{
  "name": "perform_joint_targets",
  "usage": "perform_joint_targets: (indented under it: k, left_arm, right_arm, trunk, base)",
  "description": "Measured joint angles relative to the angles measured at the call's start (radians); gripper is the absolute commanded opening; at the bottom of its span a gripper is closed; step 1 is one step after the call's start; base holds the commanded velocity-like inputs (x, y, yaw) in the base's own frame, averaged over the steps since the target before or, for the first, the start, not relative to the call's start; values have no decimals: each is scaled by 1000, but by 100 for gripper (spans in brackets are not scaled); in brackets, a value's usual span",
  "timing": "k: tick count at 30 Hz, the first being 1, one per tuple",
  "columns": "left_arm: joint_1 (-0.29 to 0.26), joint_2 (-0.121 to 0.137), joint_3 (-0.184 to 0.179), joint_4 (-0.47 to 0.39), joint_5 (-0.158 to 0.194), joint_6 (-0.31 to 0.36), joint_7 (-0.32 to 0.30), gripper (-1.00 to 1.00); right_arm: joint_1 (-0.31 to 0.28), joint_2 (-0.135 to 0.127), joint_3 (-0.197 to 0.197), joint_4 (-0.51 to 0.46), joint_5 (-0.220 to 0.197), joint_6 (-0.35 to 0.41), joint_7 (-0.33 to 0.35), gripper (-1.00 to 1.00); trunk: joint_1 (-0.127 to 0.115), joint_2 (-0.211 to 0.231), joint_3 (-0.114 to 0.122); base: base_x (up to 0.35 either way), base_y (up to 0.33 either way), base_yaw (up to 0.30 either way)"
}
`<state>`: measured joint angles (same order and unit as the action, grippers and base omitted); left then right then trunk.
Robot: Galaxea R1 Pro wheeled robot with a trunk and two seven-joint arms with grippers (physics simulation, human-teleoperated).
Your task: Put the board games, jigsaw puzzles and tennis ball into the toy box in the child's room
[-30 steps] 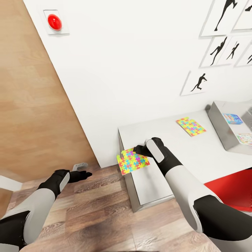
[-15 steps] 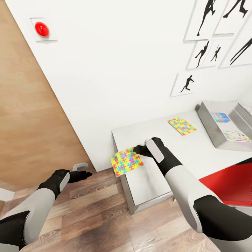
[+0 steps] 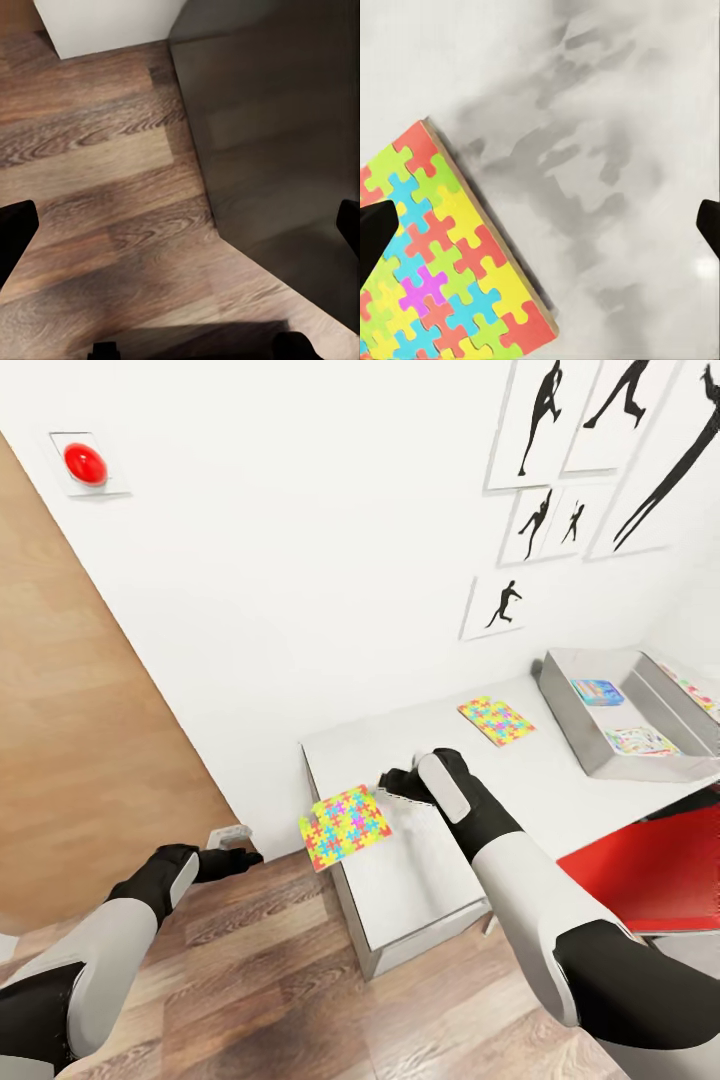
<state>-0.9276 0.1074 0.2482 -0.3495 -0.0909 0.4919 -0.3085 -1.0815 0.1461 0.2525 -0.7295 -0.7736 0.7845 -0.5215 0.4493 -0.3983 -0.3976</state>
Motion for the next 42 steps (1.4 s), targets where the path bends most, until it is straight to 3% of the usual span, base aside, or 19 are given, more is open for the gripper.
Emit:
perform_joint_targets:
  k: [6, 13, 19, 23, 26, 35, 37, 42]
  left_arm:
    - [0, 0, 0, 0, 0, 0, 0, 100]
    - [0, 1, 0, 0, -1, 0, 0, 100]
    - [0, 2, 0, 0, -1, 1, 0, 100]
    - [0, 2, 0, 0, 0, 1, 0, 100]
    - [0, 2, 0, 0, 0, 0, 0, 100]
    - [0, 2, 0, -5, 0, 0, 0, 100]
    - [0, 2, 0, -16, 1, 1, -1, 100]
    - [0, 2, 0, -35, 3, 3, -1, 100]
  right_arm:
    - [10, -1, 2, -148, -4, 25, -4, 100]
    - [19, -2, 1, -373, -10, 125, -5, 100]
    - [73, -2, 1, -548, -16, 176, -5, 100]
    - [137, -2, 2, -671, -18, 210, -3, 100]
    - [216, -2, 3, -763, -25, 226, -2, 100]
    - [389, -2, 3, -825, -49, 227, 11, 100]
    - [433, -3, 3, -836, -50, 224, 41, 100]
    - [513, -12, 2, -847, -49, 165, 211, 100]
  trunk:
    - [0, 0, 9]
    - [0, 0, 20]
    - [0, 0, 29]
    - [0, 0, 35]
    - [0, 0, 37]
    - [0, 0, 38]
    - [0, 0, 38]
    - [0, 0, 38]
  base:
    - [0, 0, -117]
    - [0, 0, -109]
    - [-71, 46, -104]
    - [-154, 101, -79]
    - [-61, 38, -32]
    - [-11, 7, -6]
    - [-2, 1, -1]
    - [0, 0, 0]
